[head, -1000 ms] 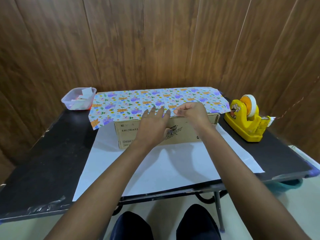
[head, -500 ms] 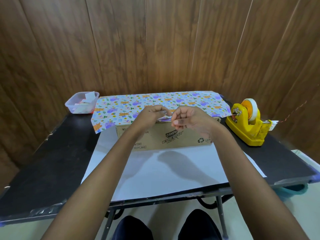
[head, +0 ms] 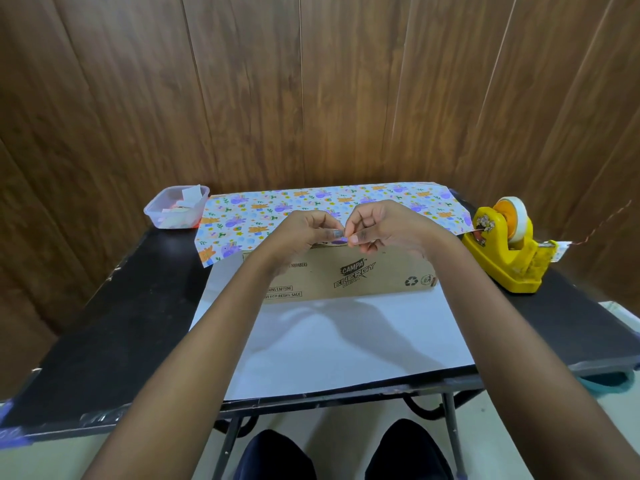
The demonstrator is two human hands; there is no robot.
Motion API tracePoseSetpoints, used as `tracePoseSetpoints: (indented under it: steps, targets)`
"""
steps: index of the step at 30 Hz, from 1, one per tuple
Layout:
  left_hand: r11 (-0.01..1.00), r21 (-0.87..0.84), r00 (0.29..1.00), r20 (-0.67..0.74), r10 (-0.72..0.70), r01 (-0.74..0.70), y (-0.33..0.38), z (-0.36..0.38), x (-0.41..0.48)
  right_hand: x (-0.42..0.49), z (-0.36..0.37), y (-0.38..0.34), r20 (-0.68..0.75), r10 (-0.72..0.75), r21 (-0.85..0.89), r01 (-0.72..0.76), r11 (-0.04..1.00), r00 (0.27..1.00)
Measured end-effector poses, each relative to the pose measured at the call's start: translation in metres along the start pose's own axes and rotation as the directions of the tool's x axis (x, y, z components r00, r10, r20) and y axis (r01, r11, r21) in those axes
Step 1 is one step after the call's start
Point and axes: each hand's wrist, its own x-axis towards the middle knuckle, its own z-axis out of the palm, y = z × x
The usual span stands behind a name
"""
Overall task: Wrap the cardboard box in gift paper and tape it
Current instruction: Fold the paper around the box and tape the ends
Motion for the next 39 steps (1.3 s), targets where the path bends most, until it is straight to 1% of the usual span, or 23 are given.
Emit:
tracePoseSetpoints:
  steps: [4, 8, 12, 18, 20, 23, 24, 25, 27, 28, 29, 33, 36, 39]
  targets:
    - [1.0, -0.004, 1.0, -0.009, -0.012, 0.012, 0.0, -0.002, 0.0, -0.002, 0.004, -0.007, 0.004, 0.01, -0.061, -0.01, 0.998, 1.0]
    - [1.0, 0.0, 1.0, -0.019, -0.003, 0.003, 0.001, -0.002, 0.0, 0.0, 0.008, -0.01, -0.062, 0.012, -0.087, -0.017, 0.996, 0.998]
    - [1.0, -0.027, 0.999, -0.035, 0.003, -0.004, 0.001, -0.003, 0.0, 0.003, 0.01, -0.005, -0.193, 0.041, -0.05, -0.052, 0.997, 0.98]
    - [1.0, 0.024, 0.999, -0.04, 0.011, -0.01, -0.001, -0.001, 0.002, -0.002, 0.02, 0.001, -0.261, 0.058, 0.049, -0.047, 0.998, 0.964]
    - [0.998, 0.055, 0.999, -0.037, 0.026, -0.024, -0.001, -0.001, 0.002, -0.004, 0.021, 0.002, -0.318, 0.086, 0.087, -0.062, 0.994, 0.944]
    - [0.987, 0.156, 0.997, -0.061, 0.039, -0.029, -0.004, 0.001, 0.005, -0.007, 0.015, 0.006, -0.439, 0.18, 0.121, -0.14, 0.983, 0.88]
    - [0.972, 0.233, 0.997, -0.059, 0.041, -0.027, -0.006, 0.002, 0.006, -0.007, 0.014, 0.007, -0.453, 0.214, 0.13, -0.174, 0.976, 0.866]
    - [0.937, 0.348, 0.998, -0.037, 0.057, -0.041, -0.007, 0.005, 0.006, -0.007, 0.014, 0.007, -0.453, 0.25, 0.142, -0.207, 0.968, 0.856]
    - [0.794, 0.599, 0.993, 0.039, 0.108, -0.11, -0.011, 0.009, 0.008, -0.003, 0.018, 0.007, -0.438, 0.304, 0.172, -0.253, 0.952, 0.846]
    - [0.727, 0.672, 0.99, 0.065, 0.129, -0.138, -0.012, 0.011, 0.009, -0.001, 0.02, 0.006, -0.437, 0.323, 0.184, -0.268, 0.946, 0.84]
    - [0.69, 0.709, 0.988, 0.068, 0.142, -0.148, -0.014, 0.012, 0.009, 0.002, 0.023, 0.005, -0.441, 0.337, 0.187, -0.281, 0.941, 0.832]
    - [0.628, 0.763, 0.979, 0.034, 0.202, -0.156, -0.018, 0.015, 0.007, 0.014, 0.031, 0.0, -0.464, 0.409, 0.235, -0.336, 0.912, 0.786]
    - [0.609, 0.776, 0.973, 0.024, 0.228, -0.162, -0.02, 0.018, 0.005, 0.021, 0.033, -0.001, -0.485, 0.451, 0.251, -0.375, 0.892, 0.749]
    - [0.581, 0.8, 0.97, 0.004, 0.241, -0.148, -0.021, 0.019, 0.005, 0.025, 0.036, 0.001, -0.517, 0.444, 0.254, -0.364, 0.896, 0.732]
